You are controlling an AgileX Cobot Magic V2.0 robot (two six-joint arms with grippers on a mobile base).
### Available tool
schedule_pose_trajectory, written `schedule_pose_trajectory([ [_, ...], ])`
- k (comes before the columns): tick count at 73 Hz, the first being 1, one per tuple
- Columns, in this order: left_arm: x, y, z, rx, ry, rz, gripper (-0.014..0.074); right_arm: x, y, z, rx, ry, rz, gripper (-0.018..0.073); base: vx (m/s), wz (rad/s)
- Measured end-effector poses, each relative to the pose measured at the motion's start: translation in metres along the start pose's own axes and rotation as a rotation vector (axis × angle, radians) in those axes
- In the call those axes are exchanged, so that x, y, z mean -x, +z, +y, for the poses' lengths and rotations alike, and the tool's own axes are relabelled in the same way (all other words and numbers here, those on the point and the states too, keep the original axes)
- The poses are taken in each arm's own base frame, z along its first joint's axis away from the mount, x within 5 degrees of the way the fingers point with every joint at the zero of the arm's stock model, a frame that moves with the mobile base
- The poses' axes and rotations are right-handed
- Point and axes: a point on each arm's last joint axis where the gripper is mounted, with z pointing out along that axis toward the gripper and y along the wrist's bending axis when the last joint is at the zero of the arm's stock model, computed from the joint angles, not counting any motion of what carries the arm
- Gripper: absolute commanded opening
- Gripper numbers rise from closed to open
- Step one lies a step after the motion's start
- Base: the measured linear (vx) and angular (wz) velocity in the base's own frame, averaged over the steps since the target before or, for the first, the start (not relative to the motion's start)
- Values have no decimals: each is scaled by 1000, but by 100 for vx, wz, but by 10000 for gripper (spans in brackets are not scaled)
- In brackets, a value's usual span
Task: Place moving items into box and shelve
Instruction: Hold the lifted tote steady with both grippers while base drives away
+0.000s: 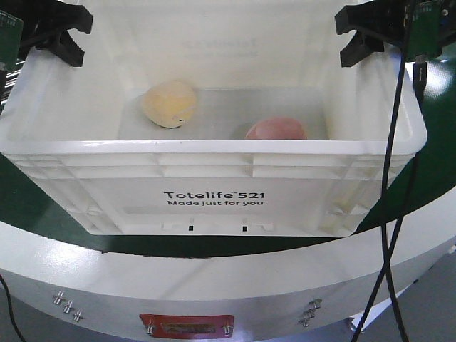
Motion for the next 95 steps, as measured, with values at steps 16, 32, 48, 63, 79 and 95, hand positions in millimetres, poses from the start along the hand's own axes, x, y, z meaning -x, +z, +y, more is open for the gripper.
schedule_pose_trajectory([
  [16, 0, 0, 0, -2, -5, 3, -17, 0, 0, 0, 5, 4, 0, -11, 0, 0],
  [32, 0, 0, 1, -2, -6, 3, -17, 0, 0, 0, 5, 4, 0, -11, 0, 0],
  [48, 0, 0, 1, -2, -6, 3, -17, 0, 0, 0, 5, 4, 0, -11, 0, 0],
  [63, 0, 0, 1, -3, -7, 3, -17, 0, 0, 0, 5, 4, 0, -11, -3, 3],
  [79, 0, 0, 0, -5, -7, 3, -17, 0, 0, 0, 5, 4, 0, -11, -10, 13],
  [95, 0, 0, 0, -5, -7, 3, -17, 0, 0, 0, 5, 4, 0, -11, -15, 29],
])
